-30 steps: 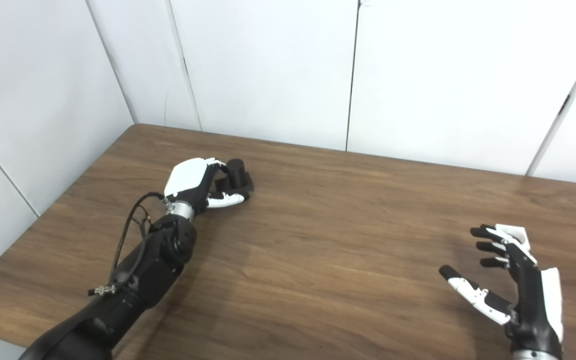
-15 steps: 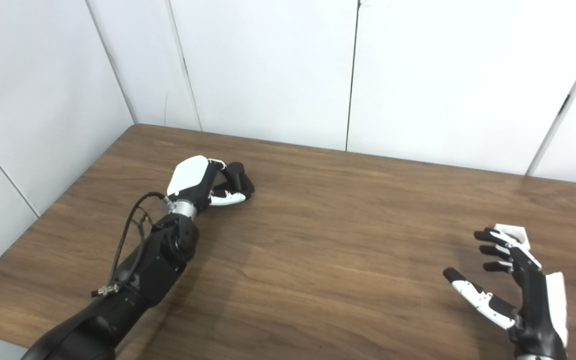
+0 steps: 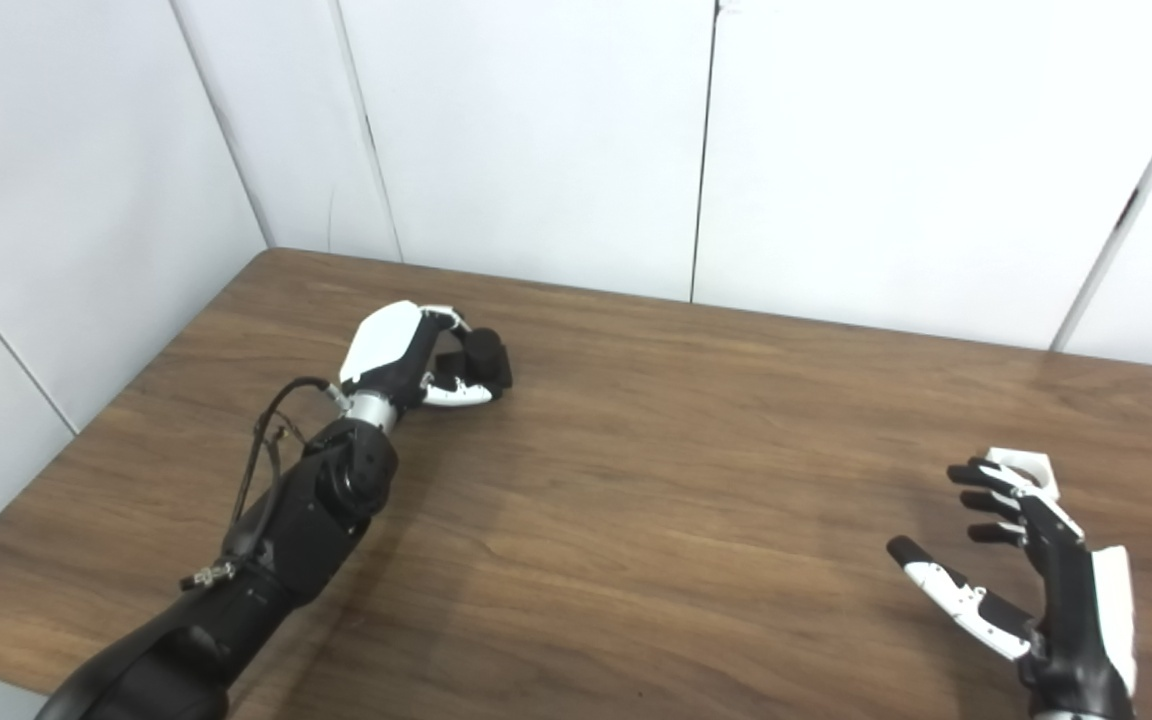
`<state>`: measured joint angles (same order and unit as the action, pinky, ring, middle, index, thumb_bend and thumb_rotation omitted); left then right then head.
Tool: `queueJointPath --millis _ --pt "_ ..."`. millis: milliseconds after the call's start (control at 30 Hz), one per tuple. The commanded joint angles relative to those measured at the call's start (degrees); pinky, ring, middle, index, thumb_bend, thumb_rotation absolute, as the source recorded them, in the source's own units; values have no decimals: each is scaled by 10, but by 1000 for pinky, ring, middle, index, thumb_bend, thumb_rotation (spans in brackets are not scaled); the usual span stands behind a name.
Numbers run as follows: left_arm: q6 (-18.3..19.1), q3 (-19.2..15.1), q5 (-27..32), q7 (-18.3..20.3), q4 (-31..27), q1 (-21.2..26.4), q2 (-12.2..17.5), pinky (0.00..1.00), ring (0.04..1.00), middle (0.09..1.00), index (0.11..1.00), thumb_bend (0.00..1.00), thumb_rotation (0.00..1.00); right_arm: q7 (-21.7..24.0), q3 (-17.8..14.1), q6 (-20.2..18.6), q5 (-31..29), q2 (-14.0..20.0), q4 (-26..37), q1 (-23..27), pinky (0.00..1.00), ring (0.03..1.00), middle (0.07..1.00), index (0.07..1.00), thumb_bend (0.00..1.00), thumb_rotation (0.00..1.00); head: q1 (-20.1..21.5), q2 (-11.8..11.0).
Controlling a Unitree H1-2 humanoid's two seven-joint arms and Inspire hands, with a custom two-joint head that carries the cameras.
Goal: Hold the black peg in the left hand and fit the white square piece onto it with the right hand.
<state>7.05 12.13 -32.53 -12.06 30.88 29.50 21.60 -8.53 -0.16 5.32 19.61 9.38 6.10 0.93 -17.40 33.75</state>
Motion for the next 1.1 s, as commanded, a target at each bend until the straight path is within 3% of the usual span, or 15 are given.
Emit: queueJointPath --millis 0,300,633,867,1067 --pt "-18 8 2 27 2 1 12 924 906 861 488 523 74 -1 -6 5 9 10 -8 -19 604 717 797 678 620 315 0 1" --pt "-70 3 53 67 -5 -7 15 997 943 884 490 523 72 0 -6 11 9 11 -14 -15 614 723 797 678 622 318 0 1" --pt "-88 11 64 88 0 -7 16 962 929 880 488 523 74 -3 -5 13 11 10 -18 -11 606 720 792 672 627 310 3 2" --pt "-122 19 81 117 2 -11 16 980 938 885 489 523 71 -1 -5 10 12 10 -13 -9 609 726 792 674 630 330 6 3" --pt "-149 30 81 128 1 -13 16 928 928 883 489 523 73 1 -5 4 12 10 -9 -8 595 721 794 673 630 336 6 3"
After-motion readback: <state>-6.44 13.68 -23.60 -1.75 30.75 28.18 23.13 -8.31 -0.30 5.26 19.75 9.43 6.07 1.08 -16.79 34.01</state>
